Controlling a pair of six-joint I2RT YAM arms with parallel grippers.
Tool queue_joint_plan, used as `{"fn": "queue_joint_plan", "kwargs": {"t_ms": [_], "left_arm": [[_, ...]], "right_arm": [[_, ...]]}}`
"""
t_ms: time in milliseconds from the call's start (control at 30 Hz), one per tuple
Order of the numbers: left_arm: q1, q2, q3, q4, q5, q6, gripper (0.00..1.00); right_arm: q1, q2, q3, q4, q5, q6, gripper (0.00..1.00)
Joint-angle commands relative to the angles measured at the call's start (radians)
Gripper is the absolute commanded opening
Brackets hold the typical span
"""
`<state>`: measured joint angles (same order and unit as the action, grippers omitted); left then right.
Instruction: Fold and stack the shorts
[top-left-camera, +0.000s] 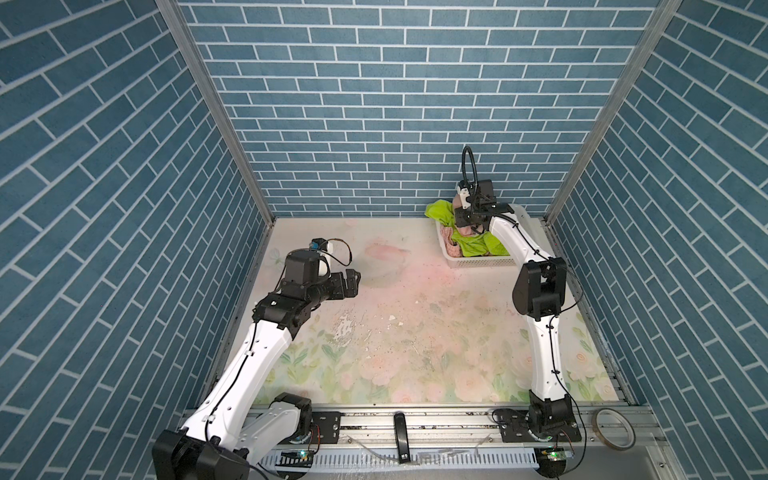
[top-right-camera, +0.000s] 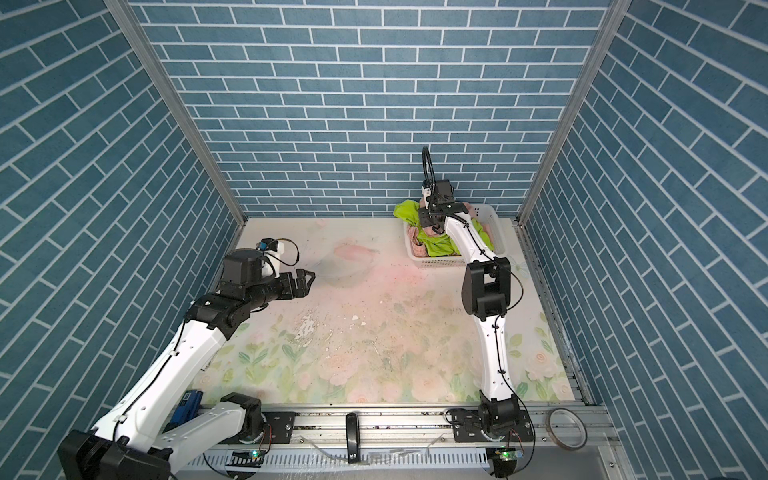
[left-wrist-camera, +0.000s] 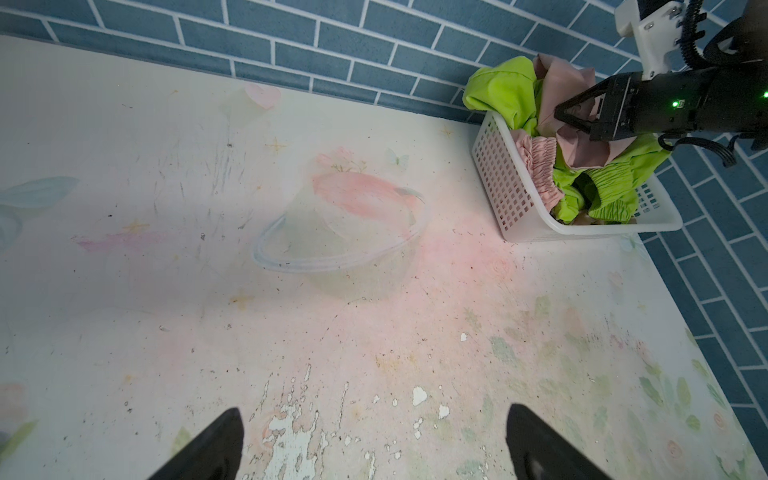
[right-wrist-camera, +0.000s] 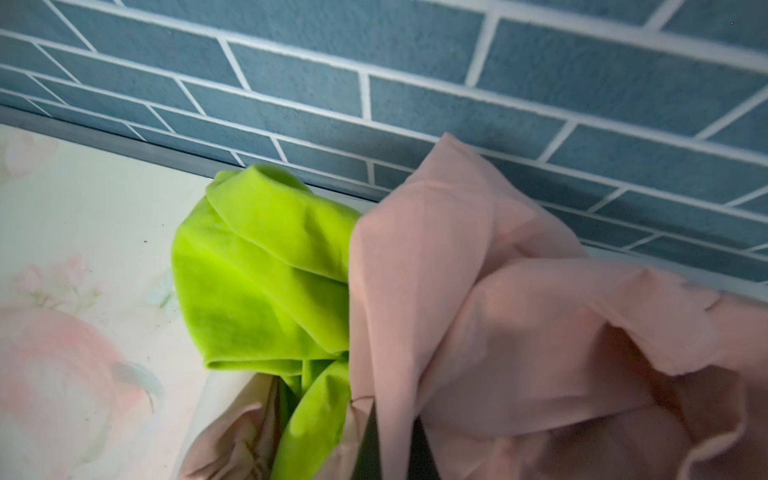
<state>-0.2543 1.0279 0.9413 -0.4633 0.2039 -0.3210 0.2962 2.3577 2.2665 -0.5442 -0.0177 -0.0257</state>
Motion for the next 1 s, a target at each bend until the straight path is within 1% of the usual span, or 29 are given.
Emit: {"fn": "queue_joint_plan", "kwargs": {"t_ms": [0, 133, 300, 500, 600, 733, 867, 967], "left_arm": [[-0.006, -0.012, 0.003, -0.032, 0.008, 0.017, 1.0], [-0.007, -0.001, 0.014, -0.032, 0.023, 0.023, 1.0], [-0.008, 0.014, 0.007, -0.013, 0.041, 0.026, 1.0], [-0.03, 0.044, -0.001, 0.006, 0.061, 0.026, 1.0], [-0.044, 0.052, -0.004, 0.013, 0.061, 0.029, 1.0], [-0.059, 0.06, -0.002, 0.017, 0.064, 0.032, 1.0], [-0.084, 0.069, 0.001, 0.025, 0.068, 0.036, 1.0], [-0.107, 0.082, 0.001, 0.046, 0.078, 0.031, 1.0]], "right_arm": [[0.001, -0.136, 0.006, -0.048, 0.015, -0.009, 0.0], [0.001, -0.255, 0.006, -0.04, -0.008, 0.011, 0.0], [0.001, -0.311, 0.083, -0.056, -0.005, 0.023, 0.0], [-0.002, -0.269, 0.28, -0.149, 0.054, -0.013, 0.0], [-0.009, -0.241, 0.309, -0.16, 0.089, -0.021, 0.0], [-0.036, -0.194, 0.334, -0.147, 0.093, 0.001, 0.0], [-0.058, -0.133, 0.428, -0.122, 0.098, 0.018, 0.0], [-0.061, -0.139, 0.478, -0.076, 0.109, 0.016, 0.0]]}}
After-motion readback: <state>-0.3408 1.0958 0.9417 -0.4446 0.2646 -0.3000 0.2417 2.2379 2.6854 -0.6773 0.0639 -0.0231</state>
